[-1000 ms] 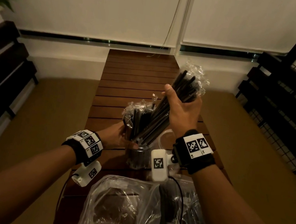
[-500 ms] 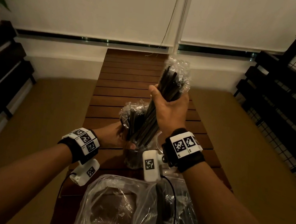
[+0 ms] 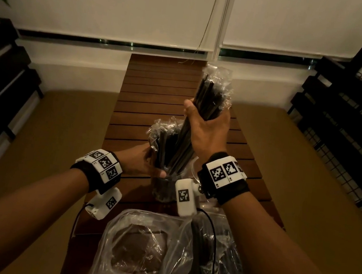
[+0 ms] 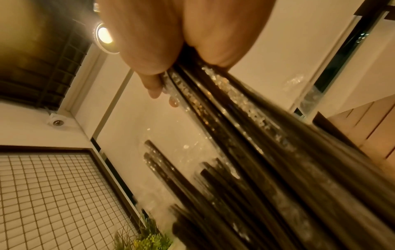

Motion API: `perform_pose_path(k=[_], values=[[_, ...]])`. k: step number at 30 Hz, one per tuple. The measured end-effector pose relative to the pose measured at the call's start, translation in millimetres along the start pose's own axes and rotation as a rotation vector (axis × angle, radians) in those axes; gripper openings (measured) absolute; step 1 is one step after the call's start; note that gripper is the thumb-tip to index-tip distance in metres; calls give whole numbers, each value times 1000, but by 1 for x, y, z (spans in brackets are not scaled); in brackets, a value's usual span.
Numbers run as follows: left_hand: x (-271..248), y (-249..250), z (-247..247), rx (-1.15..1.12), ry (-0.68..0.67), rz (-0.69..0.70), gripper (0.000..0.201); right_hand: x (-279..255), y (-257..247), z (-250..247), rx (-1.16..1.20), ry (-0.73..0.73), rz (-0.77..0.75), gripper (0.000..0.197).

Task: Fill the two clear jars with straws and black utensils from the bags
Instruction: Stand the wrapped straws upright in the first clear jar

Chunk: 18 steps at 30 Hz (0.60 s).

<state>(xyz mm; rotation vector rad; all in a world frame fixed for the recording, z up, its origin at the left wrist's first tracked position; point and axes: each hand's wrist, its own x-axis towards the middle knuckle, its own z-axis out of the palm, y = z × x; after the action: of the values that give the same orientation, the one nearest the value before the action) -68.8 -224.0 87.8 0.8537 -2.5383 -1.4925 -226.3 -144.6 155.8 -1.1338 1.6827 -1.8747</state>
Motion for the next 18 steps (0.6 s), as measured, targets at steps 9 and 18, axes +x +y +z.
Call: perform_pose_path(k=[9, 18], values=[[-2, 0, 3, -1, 33, 38, 60, -16, 18, 11, -107, -51, 92, 62], [1, -6, 4, 11, 53, 81, 65, -17, 16, 13, -151, -152, 93, 24]])
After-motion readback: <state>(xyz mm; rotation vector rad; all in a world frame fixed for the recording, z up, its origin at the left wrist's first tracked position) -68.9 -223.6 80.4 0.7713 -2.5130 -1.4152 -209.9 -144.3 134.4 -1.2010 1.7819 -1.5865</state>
